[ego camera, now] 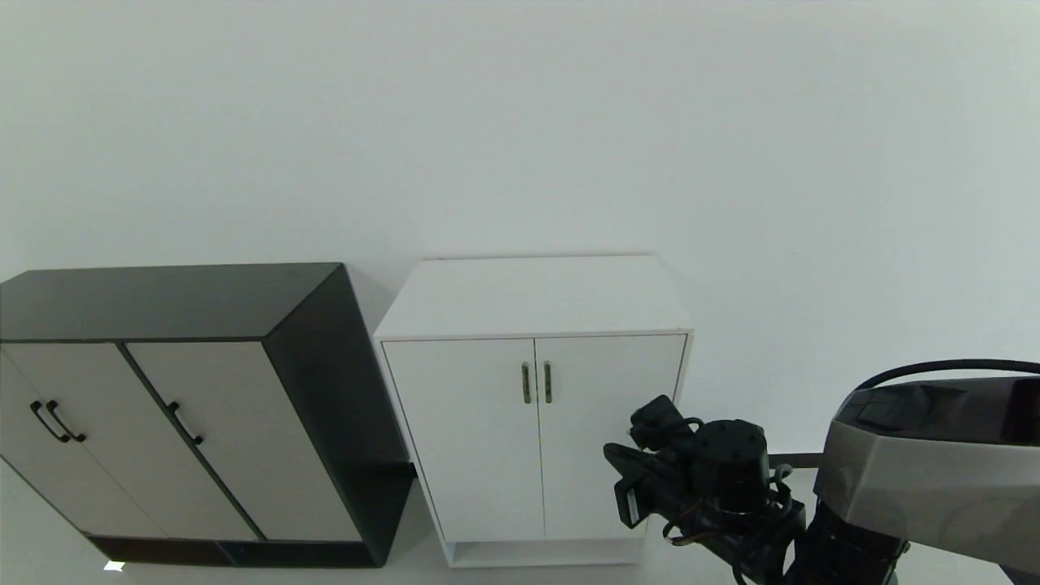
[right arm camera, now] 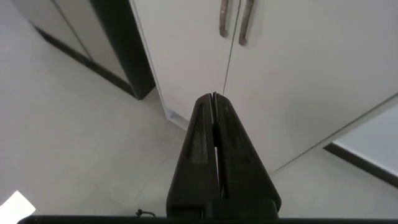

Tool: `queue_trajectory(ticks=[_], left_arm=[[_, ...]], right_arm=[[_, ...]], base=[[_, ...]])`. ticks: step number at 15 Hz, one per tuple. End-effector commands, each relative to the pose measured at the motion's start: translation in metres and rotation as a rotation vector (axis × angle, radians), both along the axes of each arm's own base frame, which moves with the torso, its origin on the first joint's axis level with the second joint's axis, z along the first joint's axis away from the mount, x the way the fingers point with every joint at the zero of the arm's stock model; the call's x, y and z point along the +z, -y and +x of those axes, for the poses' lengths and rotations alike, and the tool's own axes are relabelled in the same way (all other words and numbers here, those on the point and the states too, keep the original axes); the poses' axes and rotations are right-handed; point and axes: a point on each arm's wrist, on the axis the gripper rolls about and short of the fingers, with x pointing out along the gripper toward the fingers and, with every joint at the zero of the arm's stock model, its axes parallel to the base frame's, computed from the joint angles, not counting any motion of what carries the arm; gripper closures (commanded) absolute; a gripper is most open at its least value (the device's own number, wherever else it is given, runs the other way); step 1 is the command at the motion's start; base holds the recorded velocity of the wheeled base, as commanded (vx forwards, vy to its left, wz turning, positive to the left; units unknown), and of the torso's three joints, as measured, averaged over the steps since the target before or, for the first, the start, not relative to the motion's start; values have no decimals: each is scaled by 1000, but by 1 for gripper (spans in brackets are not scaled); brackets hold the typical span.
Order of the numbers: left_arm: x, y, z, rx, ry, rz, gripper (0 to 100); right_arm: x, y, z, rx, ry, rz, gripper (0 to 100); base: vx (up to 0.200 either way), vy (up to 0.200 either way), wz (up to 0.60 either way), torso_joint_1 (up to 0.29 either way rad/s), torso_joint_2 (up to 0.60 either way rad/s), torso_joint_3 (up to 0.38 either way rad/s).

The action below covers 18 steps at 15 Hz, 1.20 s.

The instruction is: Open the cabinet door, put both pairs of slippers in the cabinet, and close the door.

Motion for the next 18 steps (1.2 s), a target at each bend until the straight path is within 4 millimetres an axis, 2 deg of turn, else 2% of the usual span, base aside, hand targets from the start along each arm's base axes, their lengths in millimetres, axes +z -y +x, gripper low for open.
queue_trajectory(ticks=[1, 3, 11, 12, 13, 15, 18], left_arm=[[0, 0, 0, 0, -1, 0, 100], [0, 0, 0, -1, -1, 1, 100], [0, 0, 0, -1, -1, 0, 100], [0, 0, 0, -1, -1, 0, 100], [0, 0, 0, -1, -1, 0, 100], [0, 0, 0, -1, -1, 0, 100], [0, 0, 0, -1, -1, 3, 100]], right_arm=[[-33, 11, -1, 12, -58, -62, 100], [-39, 15, -4, 26, -72, -66, 100], [-38, 15, -4, 22, -67, -63, 100], [-36, 15, -4, 14, -61, -61, 100], [-29, 16, -1, 0, -35, -49, 100], [6, 27, 2, -50, 36, -9, 100], [47, 58, -14, -158, 74, 0, 100]], base=[[0, 0, 0, 0, 0, 0], [100, 0, 0, 1, 1, 1], [200, 0, 0, 5, 2, 3], [0, 0, 0, 0, 0, 0], [0, 0, 0, 0, 0, 0], [0, 0, 0, 0, 0, 0], [0, 0, 0, 0, 0, 0]])
